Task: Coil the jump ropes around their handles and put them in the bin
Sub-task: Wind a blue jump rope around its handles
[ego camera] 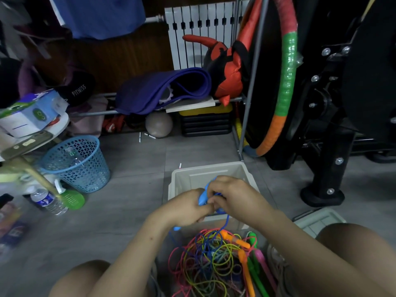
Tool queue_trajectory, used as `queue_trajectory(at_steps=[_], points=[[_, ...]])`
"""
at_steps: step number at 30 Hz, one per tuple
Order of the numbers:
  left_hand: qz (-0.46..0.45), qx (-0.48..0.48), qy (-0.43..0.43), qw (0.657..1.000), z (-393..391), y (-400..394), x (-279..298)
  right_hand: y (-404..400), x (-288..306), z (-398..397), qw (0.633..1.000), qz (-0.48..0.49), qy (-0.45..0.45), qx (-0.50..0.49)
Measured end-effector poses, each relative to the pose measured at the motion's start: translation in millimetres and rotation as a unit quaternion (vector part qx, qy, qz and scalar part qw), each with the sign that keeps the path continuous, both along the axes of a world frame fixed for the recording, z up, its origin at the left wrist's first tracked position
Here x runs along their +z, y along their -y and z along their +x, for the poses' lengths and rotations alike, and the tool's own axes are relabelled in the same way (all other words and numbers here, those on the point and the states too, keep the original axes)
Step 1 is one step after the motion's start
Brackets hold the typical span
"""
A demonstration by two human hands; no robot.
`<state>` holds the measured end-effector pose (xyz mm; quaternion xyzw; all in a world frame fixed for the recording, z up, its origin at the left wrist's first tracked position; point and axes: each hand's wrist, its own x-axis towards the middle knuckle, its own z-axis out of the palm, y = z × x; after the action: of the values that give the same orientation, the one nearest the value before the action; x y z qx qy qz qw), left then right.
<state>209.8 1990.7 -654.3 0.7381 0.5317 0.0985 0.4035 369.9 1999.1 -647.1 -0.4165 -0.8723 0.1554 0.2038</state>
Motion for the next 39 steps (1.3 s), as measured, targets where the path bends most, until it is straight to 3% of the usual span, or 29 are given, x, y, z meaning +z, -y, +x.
queue_trajectory(at_steps=[3,9,12,18,22,25,34,39], points=[[-0.053,-0.045,-0.048,0.996,-1.3,2.5,-1.8,-0.1,7.9,2.8,0.999,-0.014,0.046,0.004],[-0.113,-0.028,-0.040,0.992,-14.9,-0.3,5.0,-11.1,15.8,25.2,0.986,0.012,0.143,-0.089],[-0.131,-0.056,-0.068,0.987,-16.8,1.7,7.1,-18.6,18.6,33.0,0.991,-0.128,0.028,-0.009],[-0.187,-0.117,-0.050,0.974,-2.9,9.8,4.8,-22.0,1.9,17.7,0.960,-0.239,-0.144,0.024],[-0.220,-0.109,0.057,0.968,-16.3,11.5,8.5,-22.6,-1.7,21.1,0.860,-0.437,-0.262,-0.003],[-0.226,-0.090,0.127,0.962,-23.2,11.6,12.4,-20.6,3.1,21.6,0.808,-0.502,-0.307,-0.025],[-0.258,-0.003,0.316,0.913,-32.1,10.8,11.0,-12.9,-0.9,14.5,0.807,-0.503,-0.307,-0.033],[-0.247,0.044,0.383,0.889,-25.8,11.4,9.2,-12.9,-5.5,11.7,0.763,-0.528,-0.370,-0.049]])
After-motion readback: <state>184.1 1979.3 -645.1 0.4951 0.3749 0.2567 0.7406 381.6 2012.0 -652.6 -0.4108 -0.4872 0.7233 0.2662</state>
